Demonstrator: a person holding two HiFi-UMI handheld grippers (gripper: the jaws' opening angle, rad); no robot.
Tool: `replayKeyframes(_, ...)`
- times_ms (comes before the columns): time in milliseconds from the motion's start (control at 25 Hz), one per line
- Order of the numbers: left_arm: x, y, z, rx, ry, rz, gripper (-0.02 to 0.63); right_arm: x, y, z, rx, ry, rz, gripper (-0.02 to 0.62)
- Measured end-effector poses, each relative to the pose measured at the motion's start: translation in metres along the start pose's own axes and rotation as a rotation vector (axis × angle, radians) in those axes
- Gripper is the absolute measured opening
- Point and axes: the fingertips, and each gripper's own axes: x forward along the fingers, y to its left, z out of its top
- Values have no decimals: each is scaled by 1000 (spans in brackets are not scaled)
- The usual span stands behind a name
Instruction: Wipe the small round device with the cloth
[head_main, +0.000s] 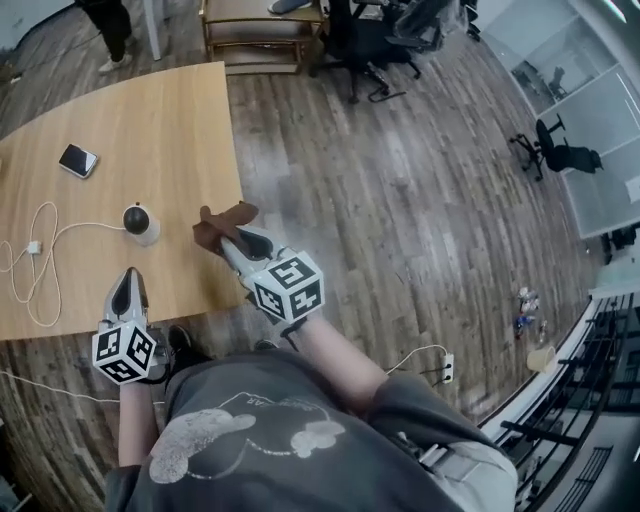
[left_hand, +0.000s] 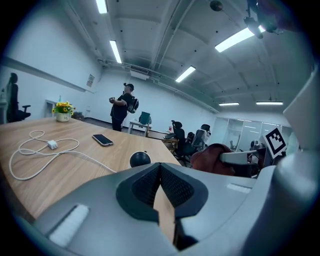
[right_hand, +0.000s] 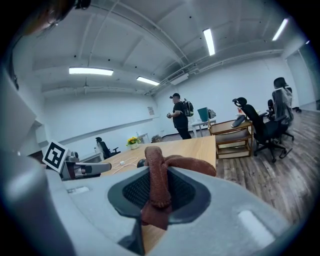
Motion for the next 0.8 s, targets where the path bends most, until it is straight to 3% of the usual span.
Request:
replayKeyframes(360, -61, -41, -2, -68, -80, 217, 18, -26, -11, 4, -82, 59, 184, 63)
replayKeyframes(800, -94, -64, -17, -99, -116, 249, 18, -37, 7, -4, -64, 41, 240, 63)
